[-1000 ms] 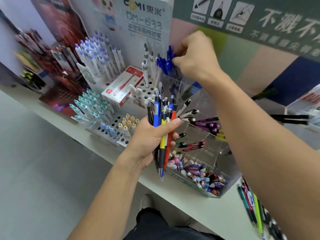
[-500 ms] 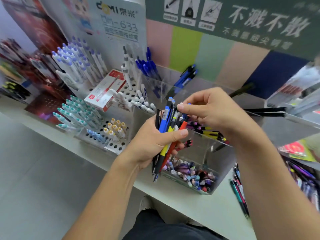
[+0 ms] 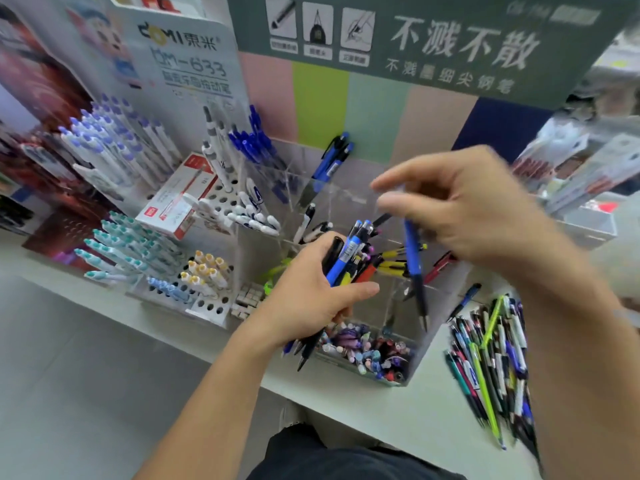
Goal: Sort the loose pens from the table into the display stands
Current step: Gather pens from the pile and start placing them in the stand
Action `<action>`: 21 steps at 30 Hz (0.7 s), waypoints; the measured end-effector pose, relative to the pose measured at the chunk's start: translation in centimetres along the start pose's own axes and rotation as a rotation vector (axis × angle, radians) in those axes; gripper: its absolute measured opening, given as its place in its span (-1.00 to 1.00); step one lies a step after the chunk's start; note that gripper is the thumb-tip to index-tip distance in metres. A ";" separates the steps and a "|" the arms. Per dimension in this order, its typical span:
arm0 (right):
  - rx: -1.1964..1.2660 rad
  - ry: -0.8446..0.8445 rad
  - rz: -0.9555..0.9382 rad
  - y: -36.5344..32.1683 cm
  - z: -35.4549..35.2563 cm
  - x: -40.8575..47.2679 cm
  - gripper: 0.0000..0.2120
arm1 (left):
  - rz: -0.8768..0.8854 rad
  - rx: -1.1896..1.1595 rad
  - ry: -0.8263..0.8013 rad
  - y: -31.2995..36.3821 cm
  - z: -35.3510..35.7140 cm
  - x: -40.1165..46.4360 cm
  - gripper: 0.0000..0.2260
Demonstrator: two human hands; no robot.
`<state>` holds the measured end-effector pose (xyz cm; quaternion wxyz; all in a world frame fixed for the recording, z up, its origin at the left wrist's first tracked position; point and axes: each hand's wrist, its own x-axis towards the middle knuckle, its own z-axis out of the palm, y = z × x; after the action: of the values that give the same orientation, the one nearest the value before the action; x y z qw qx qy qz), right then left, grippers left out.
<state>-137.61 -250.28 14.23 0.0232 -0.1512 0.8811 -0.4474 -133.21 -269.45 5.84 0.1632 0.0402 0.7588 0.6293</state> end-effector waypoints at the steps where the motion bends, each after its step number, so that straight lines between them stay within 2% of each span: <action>1: 0.003 -0.111 0.043 0.0 0.9 0.2 -0.91 | 0.035 0.015 0.009 0.0 0.2 0.1 -0.72; 3: 0.050 -0.185 0.093 0.4 2.3 0.4 -0.91 | 0.073 0.051 0.048 -0.1 0.3 0.3 -0.72; 6: 0.132 -0.179 0.128 0.8 3.0 0.5 -0.91 | 0.095 0.092 0.074 -0.4 -0.2 0.1 -0.73; 10: 0.142 -0.232 0.115 0.3 2.9 1.0 -0.93 | 0.091 0.027 0.073 -0.7 -0.8 -0.2 -0.72; 14: 0.174 0.019 0.029 -0.3 -1.4 2.1 -0.92 | 0.037 -0.049 0.064 -1.8 -2.5 -0.7 -0.71; 16: 0.197 0.052 -0.002 -0.9 -3.5 2.5 -0.94 | 0.016 -0.092 0.089 -2.3 -3.4 -1.1 -0.73; 17: 0.190 0.001 0.005 -1.2 -3.9 2.8 -0.92 | 0.016 -0.111 0.094 -2.5 -3.7 -1.3 -0.73; 19: 0.130 -0.218 0.049 -1.6 -3.1 3.6 -0.82 | 0.024 -0.154 0.081 -2.5 -4.0 -1.4 -0.71; 21: 0.070 -0.423 0.089 -1.7 -1.2 4.6 -0.82 | 0.058 -0.175 0.046 -2.3 -4.0 -1.4 -0.68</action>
<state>-141.76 -251.59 16.69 0.2325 -0.2020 0.8463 -0.4346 -132.80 -274.10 4.48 0.1302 0.0333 0.7031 0.6983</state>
